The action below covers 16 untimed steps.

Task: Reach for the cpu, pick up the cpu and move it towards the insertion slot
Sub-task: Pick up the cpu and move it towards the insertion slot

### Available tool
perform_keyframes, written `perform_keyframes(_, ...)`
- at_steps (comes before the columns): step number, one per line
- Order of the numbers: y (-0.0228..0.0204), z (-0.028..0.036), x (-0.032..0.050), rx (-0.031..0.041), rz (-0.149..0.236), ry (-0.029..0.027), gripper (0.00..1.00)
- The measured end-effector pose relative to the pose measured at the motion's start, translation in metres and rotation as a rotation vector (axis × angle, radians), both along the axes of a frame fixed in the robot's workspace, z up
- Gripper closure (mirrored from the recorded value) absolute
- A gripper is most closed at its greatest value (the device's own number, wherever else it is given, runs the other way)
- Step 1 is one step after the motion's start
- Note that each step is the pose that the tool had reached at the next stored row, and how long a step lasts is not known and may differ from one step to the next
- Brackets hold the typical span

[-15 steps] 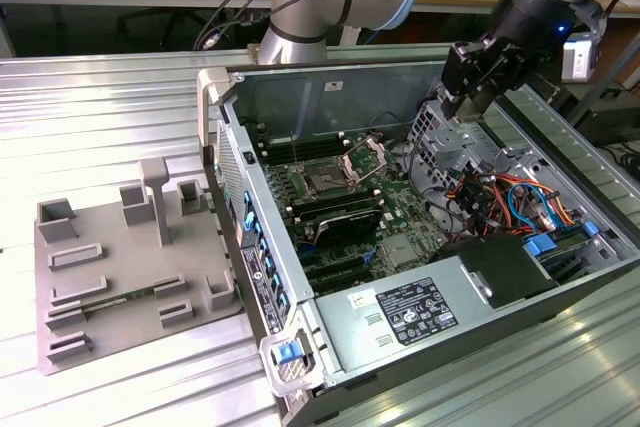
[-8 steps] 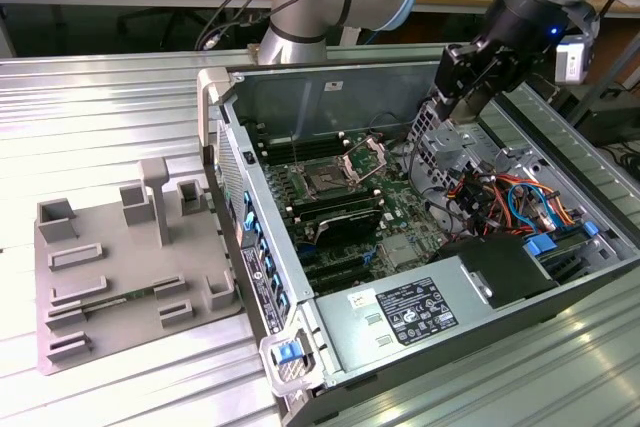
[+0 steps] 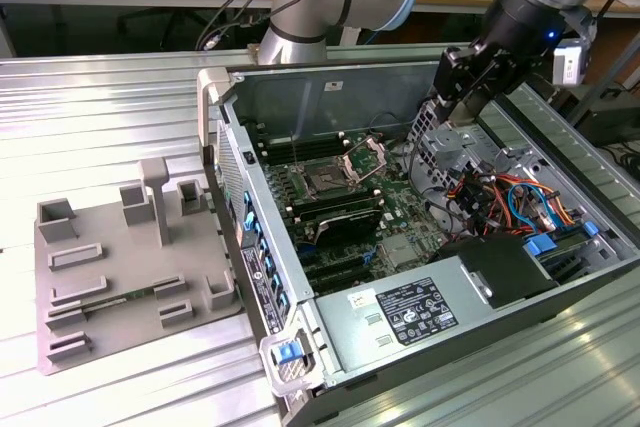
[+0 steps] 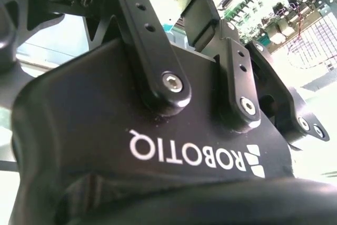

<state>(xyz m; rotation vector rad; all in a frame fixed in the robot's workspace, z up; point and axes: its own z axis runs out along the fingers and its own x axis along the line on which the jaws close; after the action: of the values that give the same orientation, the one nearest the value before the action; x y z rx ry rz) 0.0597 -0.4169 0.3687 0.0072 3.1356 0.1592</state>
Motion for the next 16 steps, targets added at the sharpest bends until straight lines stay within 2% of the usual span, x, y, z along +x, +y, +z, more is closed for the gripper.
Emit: perform_keyframes(16,0.0,-0.006,0.0,0.0,0.0,0.0,0.45)
